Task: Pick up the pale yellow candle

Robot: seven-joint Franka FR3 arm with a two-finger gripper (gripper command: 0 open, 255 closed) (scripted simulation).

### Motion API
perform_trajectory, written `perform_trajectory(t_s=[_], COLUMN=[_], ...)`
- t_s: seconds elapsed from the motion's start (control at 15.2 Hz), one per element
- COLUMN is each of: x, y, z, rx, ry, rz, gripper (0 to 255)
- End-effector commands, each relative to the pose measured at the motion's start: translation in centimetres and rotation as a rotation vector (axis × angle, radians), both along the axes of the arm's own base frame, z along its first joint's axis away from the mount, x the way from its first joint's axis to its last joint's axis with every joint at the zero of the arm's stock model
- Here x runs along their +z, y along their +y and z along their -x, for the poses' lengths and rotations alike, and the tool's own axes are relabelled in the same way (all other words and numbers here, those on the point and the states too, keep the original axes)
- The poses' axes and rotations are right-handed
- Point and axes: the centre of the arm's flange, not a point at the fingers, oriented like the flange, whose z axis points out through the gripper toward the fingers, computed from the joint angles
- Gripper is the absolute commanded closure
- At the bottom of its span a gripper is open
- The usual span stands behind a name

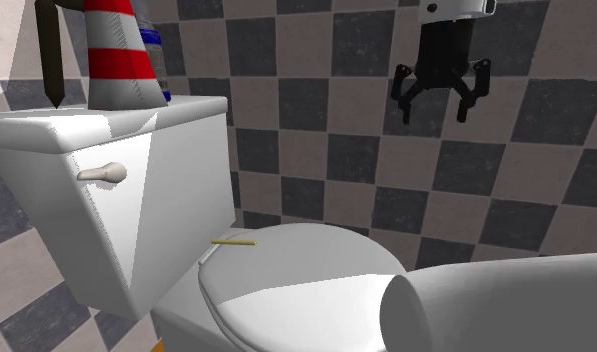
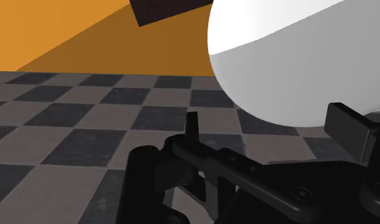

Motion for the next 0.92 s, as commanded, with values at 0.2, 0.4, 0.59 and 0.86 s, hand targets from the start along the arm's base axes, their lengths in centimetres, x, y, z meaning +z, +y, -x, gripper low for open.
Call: perform_trajectory(t_s=[0.2, 0.4, 0.59, 0.86], x=[-2.0, -4.0, -6.1, -8.9], y=[1.2, 2.6, 4.4, 7.2], z=[-3.4, -6.6, -9.6, -13.3], rx=[0.093, 0.185, 0.278, 0.401], ry=[0.022, 0.043, 0.065, 0.094], rz=[-0.007, -0.014, -0.022, -0.031], gripper=[0, 0, 0, 0])
